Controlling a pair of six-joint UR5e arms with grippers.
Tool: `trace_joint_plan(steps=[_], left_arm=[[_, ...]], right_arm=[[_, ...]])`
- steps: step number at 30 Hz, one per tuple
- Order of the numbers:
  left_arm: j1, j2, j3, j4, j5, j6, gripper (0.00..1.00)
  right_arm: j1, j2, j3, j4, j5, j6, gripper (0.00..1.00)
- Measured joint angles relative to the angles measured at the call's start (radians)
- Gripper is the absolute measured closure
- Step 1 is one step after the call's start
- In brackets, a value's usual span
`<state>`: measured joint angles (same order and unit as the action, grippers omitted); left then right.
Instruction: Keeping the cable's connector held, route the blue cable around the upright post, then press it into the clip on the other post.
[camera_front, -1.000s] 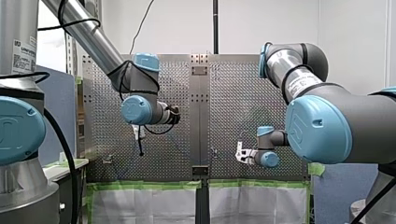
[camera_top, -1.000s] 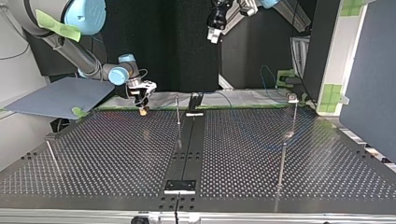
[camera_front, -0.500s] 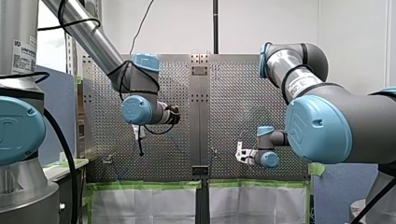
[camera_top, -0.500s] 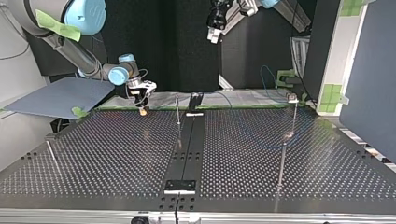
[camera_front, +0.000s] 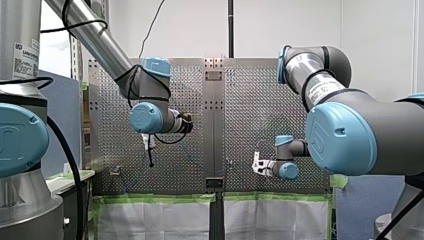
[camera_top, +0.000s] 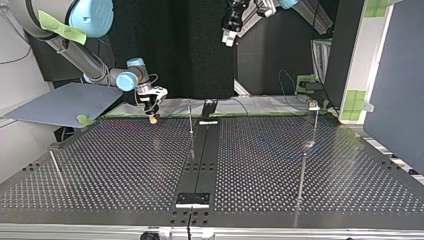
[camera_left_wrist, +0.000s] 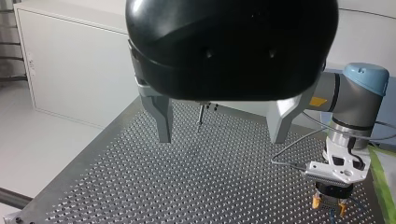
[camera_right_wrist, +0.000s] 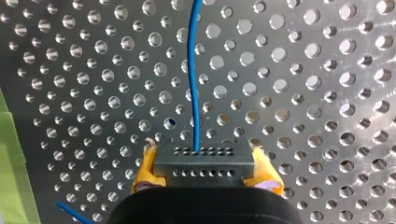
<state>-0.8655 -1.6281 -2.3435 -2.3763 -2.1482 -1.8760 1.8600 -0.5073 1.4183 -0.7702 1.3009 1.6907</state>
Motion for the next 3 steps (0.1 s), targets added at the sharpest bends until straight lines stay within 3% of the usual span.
trace_joint_plan(steps=[3], left_arm=[[0.000, 0.000, 0.000, 0.000, 0.000, 0.000, 0.01]], right_arm=[[0.000, 0.000, 0.000, 0.000, 0.000, 0.000, 1.00]])
